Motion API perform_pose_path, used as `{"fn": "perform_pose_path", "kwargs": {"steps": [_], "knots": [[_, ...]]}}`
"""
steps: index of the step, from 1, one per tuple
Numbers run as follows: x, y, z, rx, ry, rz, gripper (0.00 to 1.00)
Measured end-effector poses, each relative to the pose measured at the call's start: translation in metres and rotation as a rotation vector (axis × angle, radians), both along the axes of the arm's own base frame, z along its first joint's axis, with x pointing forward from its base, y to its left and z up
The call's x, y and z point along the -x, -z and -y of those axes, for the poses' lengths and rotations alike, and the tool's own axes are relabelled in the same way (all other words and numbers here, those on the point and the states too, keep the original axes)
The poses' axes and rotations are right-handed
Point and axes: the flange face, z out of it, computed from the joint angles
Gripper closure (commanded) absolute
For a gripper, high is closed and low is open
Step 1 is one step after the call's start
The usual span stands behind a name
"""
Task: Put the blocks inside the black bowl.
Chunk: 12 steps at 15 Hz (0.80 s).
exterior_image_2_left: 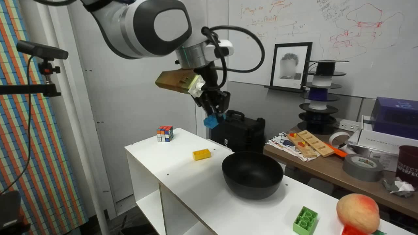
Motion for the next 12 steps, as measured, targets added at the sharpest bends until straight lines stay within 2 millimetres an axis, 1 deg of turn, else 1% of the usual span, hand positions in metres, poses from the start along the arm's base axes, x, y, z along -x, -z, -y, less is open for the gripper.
{"fn": "perform_pose_path", "kwargs": {"steps": [2,4,5,7,8,10,12], "knots": [[-0.009,-0.013,0.032,-0.034,0.097,0.03,0.84],[-0.015,-0.016,0.068,-0.068,0.202,0.043,0.84],[-0.019,-0.015,0.086,-0.084,0.257,0.044,0.84],[-0.025,-0.006,0.117,-0.125,0.362,0.036,0.84],[-0.029,0.001,0.129,-0.146,0.414,0.031,0.84],[-0.037,0.017,0.145,-0.179,0.503,0.022,0.84],[-0.045,0.035,0.152,-0.197,0.561,0.003,0.84]]}}
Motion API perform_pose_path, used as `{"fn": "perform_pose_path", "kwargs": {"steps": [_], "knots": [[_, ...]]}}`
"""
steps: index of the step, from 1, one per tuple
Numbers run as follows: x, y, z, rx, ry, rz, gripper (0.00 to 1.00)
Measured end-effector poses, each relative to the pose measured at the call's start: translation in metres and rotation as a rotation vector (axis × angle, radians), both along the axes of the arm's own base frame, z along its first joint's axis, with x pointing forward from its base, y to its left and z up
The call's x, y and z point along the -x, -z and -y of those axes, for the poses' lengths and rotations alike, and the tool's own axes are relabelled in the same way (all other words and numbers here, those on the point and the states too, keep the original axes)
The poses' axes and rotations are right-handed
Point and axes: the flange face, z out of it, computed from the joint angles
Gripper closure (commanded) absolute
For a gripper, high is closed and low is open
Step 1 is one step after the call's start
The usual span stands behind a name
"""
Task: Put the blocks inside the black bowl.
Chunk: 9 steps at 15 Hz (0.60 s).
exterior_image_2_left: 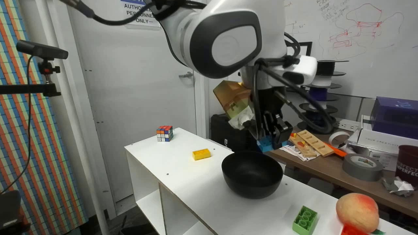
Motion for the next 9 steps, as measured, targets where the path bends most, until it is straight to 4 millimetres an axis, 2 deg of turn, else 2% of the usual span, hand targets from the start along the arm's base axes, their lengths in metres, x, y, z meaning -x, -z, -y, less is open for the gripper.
{"fn": "perform_pose_path", "kwargs": {"steps": [3,4,5,6,7,9], "knots": [[-0.011,0.029,0.001,-0.026,0.044,-0.042,0.84],[-0.014,0.037,0.0,-0.033,0.052,-0.057,0.72],[-0.016,0.046,0.0,-0.038,0.058,-0.073,0.38],[-0.017,0.053,-0.001,-0.042,0.06,-0.089,0.37],[-0.018,0.059,-0.003,-0.046,0.06,-0.101,0.31],[-0.019,0.066,-0.007,-0.053,0.053,-0.123,0.15]]}}
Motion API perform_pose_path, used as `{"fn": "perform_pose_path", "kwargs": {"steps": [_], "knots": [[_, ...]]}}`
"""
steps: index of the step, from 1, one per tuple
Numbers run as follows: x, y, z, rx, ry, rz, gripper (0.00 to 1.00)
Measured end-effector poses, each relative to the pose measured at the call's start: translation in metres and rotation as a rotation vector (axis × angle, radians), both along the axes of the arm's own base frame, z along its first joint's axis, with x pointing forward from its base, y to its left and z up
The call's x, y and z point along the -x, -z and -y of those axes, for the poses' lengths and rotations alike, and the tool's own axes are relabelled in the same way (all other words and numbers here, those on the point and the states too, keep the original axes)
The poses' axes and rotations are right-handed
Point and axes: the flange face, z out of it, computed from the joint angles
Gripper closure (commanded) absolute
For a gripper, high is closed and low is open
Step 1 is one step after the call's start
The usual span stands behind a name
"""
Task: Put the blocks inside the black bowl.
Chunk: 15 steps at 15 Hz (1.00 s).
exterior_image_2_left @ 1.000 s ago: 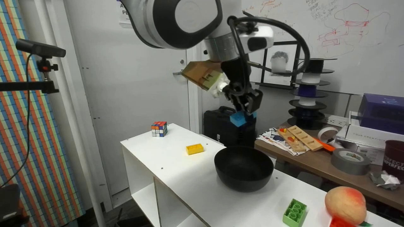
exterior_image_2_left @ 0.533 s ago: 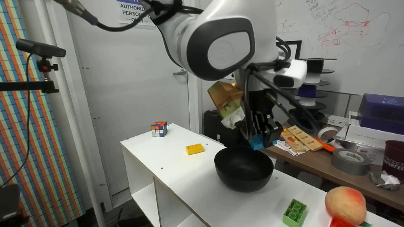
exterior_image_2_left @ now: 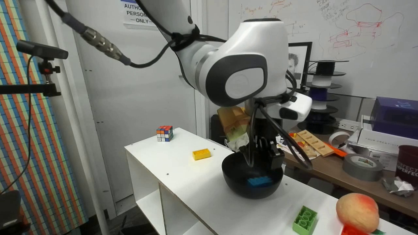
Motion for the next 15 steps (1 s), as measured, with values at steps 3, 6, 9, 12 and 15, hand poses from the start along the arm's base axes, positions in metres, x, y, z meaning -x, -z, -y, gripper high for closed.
{"fn": "perform_pose_path", "kwargs": {"steps": [3,6,9,12,15], "knots": [[-0.001,0.0,-0.012,-0.018,-0.019,-0.016,0.0],[0.001,-0.007,-0.034,-0.024,-0.067,-0.01,0.0],[0.017,-0.022,-0.07,0.012,-0.178,-0.009,0.0],[0.045,-0.03,-0.122,0.039,-0.326,-0.038,0.0],[0.068,-0.019,-0.169,0.079,-0.457,-0.076,0.0]]}}
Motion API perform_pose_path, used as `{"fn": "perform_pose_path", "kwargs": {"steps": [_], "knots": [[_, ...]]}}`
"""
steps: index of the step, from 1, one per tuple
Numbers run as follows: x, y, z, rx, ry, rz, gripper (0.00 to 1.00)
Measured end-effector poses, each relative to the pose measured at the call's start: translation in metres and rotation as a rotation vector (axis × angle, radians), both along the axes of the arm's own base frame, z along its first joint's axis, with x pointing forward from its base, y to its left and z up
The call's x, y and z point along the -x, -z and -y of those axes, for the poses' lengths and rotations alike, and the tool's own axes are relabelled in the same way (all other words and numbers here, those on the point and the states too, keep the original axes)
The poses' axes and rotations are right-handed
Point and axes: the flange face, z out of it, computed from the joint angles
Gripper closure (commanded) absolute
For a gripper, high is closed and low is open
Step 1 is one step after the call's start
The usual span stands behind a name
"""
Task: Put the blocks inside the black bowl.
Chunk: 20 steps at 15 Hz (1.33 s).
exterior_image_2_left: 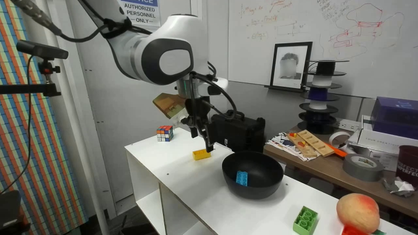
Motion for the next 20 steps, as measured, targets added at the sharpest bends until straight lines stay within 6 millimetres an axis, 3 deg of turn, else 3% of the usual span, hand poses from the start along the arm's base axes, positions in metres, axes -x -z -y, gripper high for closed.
{"fn": "perform_pose_path", "kwargs": {"steps": [3,5,10,18,20], "knots": [[0.01,0.018,-0.036,0.03,-0.097,0.01,0.0],[0.01,0.034,-0.05,0.038,-0.126,0.029,0.0],[-0.004,0.067,-0.062,0.044,-0.139,0.081,0.0],[-0.011,0.095,-0.079,-0.018,-0.096,0.179,0.0],[-0.011,0.102,-0.078,-0.021,-0.087,0.182,0.26]]}}
